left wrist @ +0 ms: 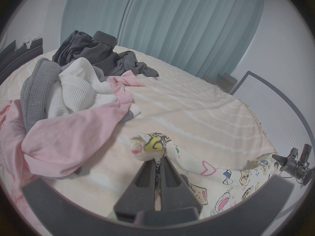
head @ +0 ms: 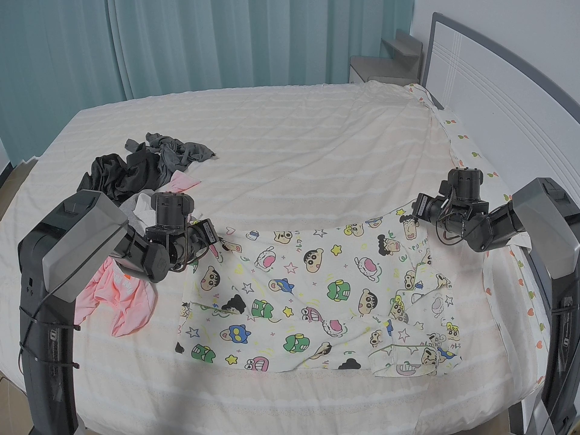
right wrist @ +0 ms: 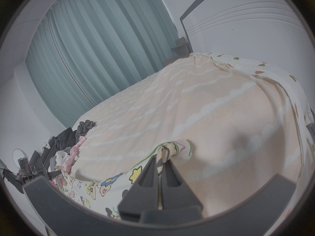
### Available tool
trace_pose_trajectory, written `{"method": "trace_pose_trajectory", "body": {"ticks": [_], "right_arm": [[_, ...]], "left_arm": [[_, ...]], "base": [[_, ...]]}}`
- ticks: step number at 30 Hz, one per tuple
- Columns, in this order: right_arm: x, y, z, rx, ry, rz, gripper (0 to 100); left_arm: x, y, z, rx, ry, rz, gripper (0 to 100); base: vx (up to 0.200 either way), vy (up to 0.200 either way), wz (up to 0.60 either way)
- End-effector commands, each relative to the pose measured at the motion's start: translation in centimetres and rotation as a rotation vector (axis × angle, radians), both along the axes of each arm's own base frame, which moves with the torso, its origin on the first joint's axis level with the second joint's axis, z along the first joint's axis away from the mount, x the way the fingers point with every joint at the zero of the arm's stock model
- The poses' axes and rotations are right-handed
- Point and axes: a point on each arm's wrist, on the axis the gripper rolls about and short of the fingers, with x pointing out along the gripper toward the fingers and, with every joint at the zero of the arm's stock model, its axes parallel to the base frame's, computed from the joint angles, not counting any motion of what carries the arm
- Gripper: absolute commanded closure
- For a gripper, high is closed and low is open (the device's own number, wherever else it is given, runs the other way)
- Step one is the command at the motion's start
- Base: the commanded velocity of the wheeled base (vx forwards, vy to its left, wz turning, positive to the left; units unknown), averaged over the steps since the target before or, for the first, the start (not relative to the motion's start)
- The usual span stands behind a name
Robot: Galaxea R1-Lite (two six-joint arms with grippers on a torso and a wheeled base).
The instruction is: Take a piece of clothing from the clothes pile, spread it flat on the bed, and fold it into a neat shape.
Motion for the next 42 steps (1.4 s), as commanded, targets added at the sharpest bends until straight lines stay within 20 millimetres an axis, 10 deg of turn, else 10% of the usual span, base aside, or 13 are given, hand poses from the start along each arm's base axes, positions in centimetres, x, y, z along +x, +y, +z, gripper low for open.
{"method": "trace_pose_trajectory", "body": {"ticks": [1, 23, 42], "right_arm": [[-1.6, -0.7, 1.1, 0.010, 0.014, 0.015, 100], [-9.8, -1.4, -0.8, 0.051, 0.033, 0.159, 100], [-16.3, -1.5, -7.6, -0.020, 0.189, 0.281, 100]], "left_arm": [[-0.8, 0.0, 0.4, 0.003, 0.005, -0.007, 100], [-5.0, -0.5, -1.1, 0.035, 0.009, -0.054, 100], [-11.0, -0.4, -4.6, 0.081, 0.093, -0.105, 100]], "base": [[0.000, 0.000, 0.00], [0.000, 0.000, 0.00], [0.000, 0.000, 0.00]]}}
